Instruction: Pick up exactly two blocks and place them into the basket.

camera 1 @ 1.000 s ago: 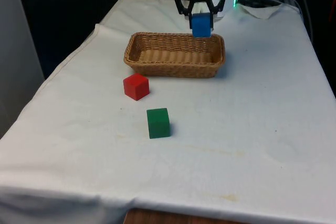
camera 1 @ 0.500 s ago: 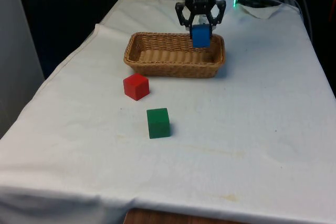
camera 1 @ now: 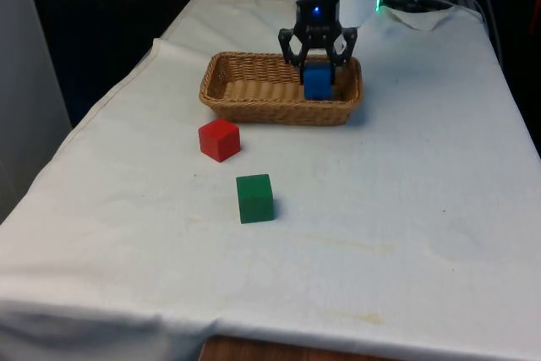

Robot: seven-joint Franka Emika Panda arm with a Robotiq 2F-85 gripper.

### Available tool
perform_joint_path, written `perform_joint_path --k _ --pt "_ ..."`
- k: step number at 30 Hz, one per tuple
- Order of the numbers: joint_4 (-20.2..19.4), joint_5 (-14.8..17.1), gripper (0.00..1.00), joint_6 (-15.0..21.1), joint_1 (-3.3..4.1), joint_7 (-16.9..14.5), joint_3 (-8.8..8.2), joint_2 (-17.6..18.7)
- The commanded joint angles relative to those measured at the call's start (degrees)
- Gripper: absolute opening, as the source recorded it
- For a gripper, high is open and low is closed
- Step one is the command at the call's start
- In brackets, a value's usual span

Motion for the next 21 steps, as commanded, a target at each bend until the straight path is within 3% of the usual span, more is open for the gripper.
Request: perform_joint_path --k 1,2,4,7,8,9,10,12,21 --pt "-0.29 1.49 0.01 0.11 -0.23 -1.26 0.4 -0.57" --pt "-0.23 1.78 0.04 0.17 -0.23 -1.55 0.4 -0.52" --pt "-0.29 2.18 0.18 0.23 -0.23 -1.89 0.34 -0.4" --pt "-0.29 2.35 0.47 0.29 -0.23 -2.06 0.34 -0.34" --pt "-0.29 2.35 0.7 0.29 -0.23 -2.12 0.34 -0.34" --pt "-0.06 1.2 0.8 0.11 0.0 -1.15 -0.06 0.17" --pt "-0.34 2.35 0.8 0.29 -0.23 -2.12 0.34 -0.34" --pt "-0.34 2.41 0.97 0.34 -0.23 -2.12 0.29 -0.34" --pt "-0.52 1.32 1.0 -0.23 -0.11 -1.43 -0.17 -1.09"
